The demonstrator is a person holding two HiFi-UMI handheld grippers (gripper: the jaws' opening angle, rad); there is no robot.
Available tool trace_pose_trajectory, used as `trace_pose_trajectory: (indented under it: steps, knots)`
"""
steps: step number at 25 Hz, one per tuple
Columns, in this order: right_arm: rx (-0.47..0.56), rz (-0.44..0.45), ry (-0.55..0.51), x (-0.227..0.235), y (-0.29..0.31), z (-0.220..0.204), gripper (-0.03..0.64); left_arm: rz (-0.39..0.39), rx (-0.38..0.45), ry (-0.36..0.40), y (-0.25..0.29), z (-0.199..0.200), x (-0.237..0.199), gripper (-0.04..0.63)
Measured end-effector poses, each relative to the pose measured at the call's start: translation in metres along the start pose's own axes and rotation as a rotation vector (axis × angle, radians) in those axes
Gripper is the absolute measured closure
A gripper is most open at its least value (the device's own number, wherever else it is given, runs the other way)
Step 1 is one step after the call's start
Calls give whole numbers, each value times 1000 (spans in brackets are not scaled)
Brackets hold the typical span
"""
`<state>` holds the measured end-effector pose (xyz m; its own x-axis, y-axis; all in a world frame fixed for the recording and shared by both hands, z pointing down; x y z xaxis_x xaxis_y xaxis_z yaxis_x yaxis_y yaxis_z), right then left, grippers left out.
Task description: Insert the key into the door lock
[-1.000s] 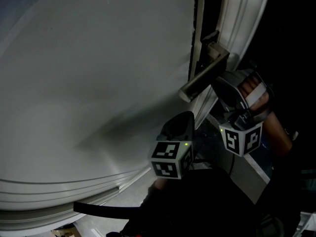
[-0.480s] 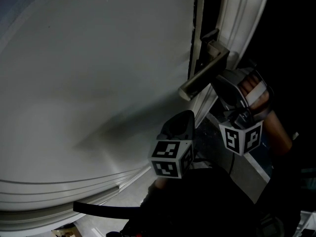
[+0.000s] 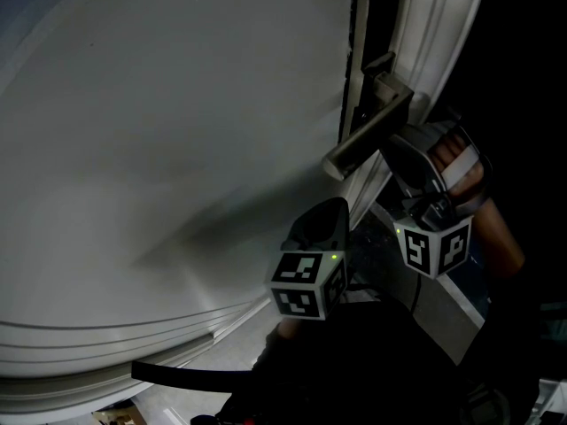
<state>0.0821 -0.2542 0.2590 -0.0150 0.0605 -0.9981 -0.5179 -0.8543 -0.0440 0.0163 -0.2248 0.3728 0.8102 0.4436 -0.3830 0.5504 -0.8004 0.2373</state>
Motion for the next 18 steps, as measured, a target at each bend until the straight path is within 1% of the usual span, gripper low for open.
trace_pose_trajectory:
  steps: [18]
  knots:
    - [2, -1, -3, 0, 2, 0, 604, -2, -1, -2, 2, 0, 0, 595]
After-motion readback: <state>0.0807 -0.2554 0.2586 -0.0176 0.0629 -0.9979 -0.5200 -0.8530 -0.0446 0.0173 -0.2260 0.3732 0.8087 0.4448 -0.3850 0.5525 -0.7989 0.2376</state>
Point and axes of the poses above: the fingertips, and each gripper's own axes: y forward along the fingers, x to its right, z out of its top, the point moved 3 cm from there along -y, backward along the fingers
